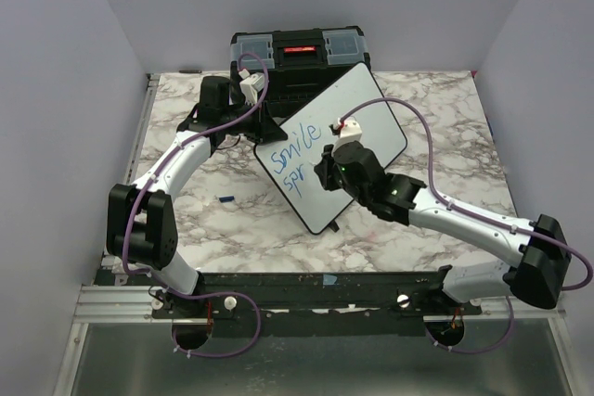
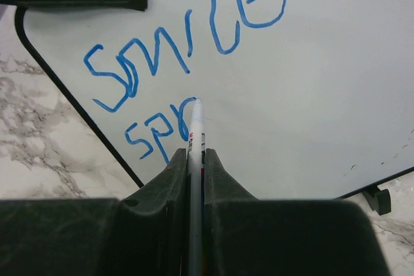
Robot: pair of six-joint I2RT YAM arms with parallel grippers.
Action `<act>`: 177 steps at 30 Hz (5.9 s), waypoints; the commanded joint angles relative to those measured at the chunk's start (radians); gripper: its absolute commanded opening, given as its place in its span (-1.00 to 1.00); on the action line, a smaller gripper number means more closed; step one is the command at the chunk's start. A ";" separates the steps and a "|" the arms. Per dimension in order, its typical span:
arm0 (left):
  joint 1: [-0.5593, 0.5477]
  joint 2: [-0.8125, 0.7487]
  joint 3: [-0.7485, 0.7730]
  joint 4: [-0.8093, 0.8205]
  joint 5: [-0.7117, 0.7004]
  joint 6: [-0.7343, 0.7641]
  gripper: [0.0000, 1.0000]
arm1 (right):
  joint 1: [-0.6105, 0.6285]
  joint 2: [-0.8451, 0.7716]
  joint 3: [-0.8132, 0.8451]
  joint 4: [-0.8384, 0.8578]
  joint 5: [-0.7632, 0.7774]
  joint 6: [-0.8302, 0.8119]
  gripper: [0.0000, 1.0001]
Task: Write a sentence on the whiteboard
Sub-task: Write a sentence on the whiteboard stand.
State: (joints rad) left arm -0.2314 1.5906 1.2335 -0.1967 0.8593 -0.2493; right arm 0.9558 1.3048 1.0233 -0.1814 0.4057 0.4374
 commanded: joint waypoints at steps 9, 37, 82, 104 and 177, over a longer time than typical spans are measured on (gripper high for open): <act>-0.009 -0.040 0.012 0.103 -0.007 0.079 -1.00 | -0.002 0.058 -0.025 0.015 -0.020 0.009 -0.99; -0.010 -0.037 0.012 0.105 -0.003 0.077 -1.00 | -0.029 0.100 -0.004 0.004 0.035 0.002 -0.99; -0.011 -0.035 0.011 0.106 -0.005 0.076 -1.00 | -0.032 0.076 -0.069 0.012 -0.138 0.051 -0.99; -0.011 -0.040 0.010 0.104 -0.005 0.077 -1.00 | -0.032 0.076 0.011 -0.095 0.058 -0.003 -0.99; -0.013 -0.060 -0.006 0.100 -0.018 0.087 -1.00 | -0.284 0.032 -0.071 0.103 -0.449 -0.067 -0.99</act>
State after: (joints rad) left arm -0.2379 1.5799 1.2301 -0.1890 0.8577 -0.2508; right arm 0.6785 1.3186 0.9298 -0.1062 -0.0135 0.3832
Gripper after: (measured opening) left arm 0.168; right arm 0.126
